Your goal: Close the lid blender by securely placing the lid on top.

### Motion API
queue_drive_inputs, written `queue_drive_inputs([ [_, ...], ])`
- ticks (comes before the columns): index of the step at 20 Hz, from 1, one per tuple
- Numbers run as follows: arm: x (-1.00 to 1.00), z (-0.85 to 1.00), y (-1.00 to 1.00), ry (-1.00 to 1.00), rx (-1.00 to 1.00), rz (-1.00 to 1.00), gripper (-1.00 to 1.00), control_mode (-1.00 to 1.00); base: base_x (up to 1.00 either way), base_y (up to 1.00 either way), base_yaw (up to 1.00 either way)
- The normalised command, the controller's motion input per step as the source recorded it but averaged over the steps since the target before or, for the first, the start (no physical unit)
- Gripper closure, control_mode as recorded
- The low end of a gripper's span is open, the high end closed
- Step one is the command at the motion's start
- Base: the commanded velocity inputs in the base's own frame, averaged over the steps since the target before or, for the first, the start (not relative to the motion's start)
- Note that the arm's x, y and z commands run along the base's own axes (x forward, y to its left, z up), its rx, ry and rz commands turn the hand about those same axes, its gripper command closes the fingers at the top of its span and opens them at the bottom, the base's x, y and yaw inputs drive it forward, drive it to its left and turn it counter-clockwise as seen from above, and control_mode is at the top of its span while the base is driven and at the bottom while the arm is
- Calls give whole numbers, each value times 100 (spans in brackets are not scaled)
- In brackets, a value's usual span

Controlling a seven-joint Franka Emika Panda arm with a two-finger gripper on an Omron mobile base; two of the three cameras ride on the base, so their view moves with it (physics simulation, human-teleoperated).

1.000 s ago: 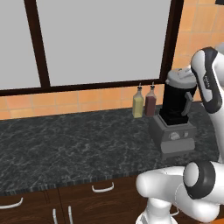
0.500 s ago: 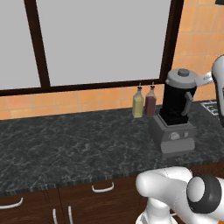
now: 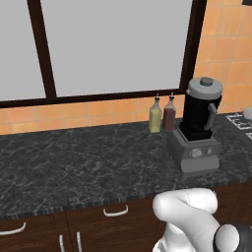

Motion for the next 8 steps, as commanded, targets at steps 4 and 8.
queue_drive_inputs([
  [4, -26, -4, -26, -3, 0, 2, -100, -100, 0, 0, 0],
  [8, -14, -3, -20, 0, 0, 0, -100, -100, 0, 0, 0],
])
